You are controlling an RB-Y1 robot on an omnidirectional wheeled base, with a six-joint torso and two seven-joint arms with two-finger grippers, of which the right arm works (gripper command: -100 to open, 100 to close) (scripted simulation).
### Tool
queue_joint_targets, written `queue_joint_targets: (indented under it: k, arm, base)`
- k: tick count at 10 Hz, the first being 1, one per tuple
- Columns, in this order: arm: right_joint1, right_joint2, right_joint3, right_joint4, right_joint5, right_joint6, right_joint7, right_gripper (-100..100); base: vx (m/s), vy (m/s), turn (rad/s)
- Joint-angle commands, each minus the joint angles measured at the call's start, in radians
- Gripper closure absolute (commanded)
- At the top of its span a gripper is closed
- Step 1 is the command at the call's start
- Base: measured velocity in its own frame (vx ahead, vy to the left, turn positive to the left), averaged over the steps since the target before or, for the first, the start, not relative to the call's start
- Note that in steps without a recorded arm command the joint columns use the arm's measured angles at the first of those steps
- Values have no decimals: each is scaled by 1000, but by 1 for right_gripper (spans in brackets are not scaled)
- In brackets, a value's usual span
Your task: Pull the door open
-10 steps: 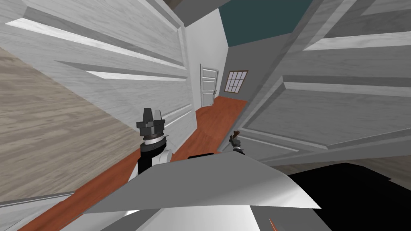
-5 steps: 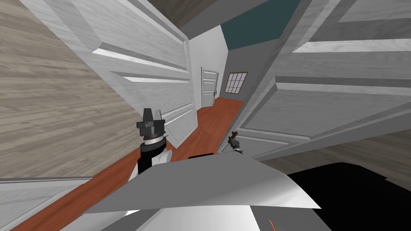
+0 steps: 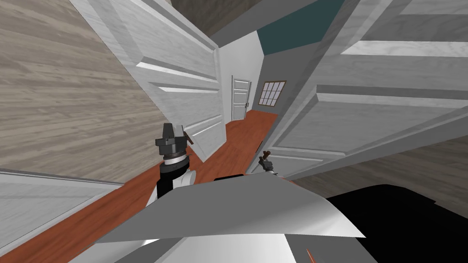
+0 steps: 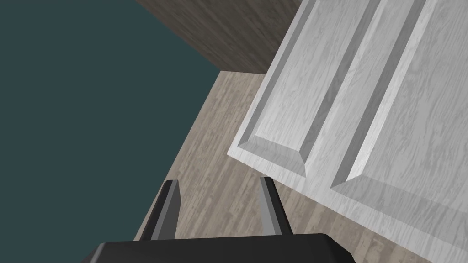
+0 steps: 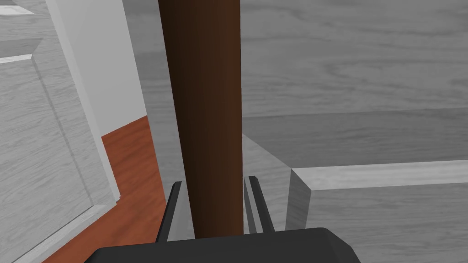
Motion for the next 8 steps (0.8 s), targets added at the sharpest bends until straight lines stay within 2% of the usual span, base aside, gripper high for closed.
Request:
queue_joint_targets:
  k: [1,3,4,5,8]
  arm:
    - [6,-11,20,1,11,-19,-14,100]
    - [15,-26,43,-5,23,-35,-28,100]
    - [14,-24,35,-6,19,-28,-24,100]
    - [20,-33,50,1,27,-43,-37,100]
    - [24,-45,69,12,37,-66,-57,100]
  base:
    - [-213,-48,76]
    - [-230,0,63]
    - [-102,2,-2]
    - [-156,-35,138]
    - [-204,-38,124]
